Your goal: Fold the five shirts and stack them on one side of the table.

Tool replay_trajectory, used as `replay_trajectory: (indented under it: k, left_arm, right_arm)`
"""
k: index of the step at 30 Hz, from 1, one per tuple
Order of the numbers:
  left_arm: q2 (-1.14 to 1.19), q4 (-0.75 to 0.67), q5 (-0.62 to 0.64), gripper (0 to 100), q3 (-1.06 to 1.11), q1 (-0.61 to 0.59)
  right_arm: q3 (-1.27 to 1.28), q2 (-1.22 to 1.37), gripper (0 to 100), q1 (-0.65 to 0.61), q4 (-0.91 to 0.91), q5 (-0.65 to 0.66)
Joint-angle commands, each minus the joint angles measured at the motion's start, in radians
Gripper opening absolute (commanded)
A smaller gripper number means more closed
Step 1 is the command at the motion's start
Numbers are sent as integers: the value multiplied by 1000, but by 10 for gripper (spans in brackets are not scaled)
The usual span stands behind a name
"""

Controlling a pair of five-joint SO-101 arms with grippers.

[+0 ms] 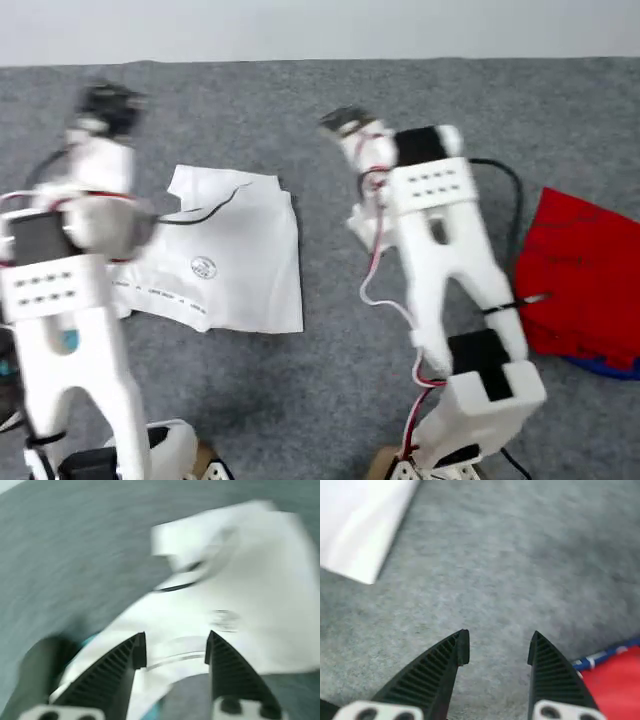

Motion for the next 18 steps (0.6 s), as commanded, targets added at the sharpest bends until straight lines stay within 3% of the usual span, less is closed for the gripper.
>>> replay_trajectory:
  k: [1, 6, 10, 18]
  left_arm:
    - [-21, -6, 11, 197, 82, 209]
    - [71, -150, 40, 199, 286, 397]
    - [199, -258, 52, 199, 321, 489]
    - [486, -356, 52, 199, 280, 525]
  right_arm:
    - [-44, -84, 203, 96, 45, 2]
    - [55, -151, 203, 148, 44, 2]
    - [184, -222, 203, 148, 42, 2]
    - [259, -303, 203, 196, 41, 8]
